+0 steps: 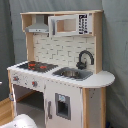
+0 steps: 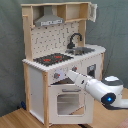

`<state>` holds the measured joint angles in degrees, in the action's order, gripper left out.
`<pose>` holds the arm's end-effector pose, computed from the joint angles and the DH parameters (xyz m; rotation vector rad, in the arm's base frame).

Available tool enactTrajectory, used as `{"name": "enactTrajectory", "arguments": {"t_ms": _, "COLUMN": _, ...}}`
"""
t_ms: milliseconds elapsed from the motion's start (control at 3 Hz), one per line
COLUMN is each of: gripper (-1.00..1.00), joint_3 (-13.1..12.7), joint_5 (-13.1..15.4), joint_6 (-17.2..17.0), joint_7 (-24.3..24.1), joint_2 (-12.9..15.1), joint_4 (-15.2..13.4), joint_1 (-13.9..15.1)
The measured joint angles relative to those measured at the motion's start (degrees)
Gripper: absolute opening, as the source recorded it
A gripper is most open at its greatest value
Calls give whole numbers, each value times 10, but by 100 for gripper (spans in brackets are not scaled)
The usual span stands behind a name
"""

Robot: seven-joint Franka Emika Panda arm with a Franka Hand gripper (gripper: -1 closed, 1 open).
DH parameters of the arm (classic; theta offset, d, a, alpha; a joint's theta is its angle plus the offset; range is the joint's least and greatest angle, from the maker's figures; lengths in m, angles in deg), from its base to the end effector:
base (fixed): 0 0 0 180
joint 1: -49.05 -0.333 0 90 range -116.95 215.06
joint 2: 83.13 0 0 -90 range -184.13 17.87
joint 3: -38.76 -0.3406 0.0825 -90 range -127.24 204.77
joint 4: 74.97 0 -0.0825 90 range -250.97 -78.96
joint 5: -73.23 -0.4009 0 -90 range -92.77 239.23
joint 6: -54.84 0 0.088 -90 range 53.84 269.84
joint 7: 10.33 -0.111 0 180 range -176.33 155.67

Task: Play with the kitchen

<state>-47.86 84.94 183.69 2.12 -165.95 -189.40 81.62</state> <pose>0.1859 0.5853 0.3947 1.1452 1.0762 0.7894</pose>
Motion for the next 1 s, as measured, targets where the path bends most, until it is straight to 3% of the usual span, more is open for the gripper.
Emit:
{"name": "enactTrajectory", "arguments": {"t_ms": 667, "gripper": 100, "joint_3": 11, "joint_5": 0, "joint_6": 60, "joint_7": 122, "joint_2": 0, "joint_4": -21, "joint_1": -6}}
{"name": "enactTrajectory", "arguments": {"t_ms": 1000, "gripper": 100, "joint_3": 14, "joint_5": 0, "joint_6": 95, "joint_7": 168, "joint_2": 0, "joint_4": -47, "joint_1": -19}}
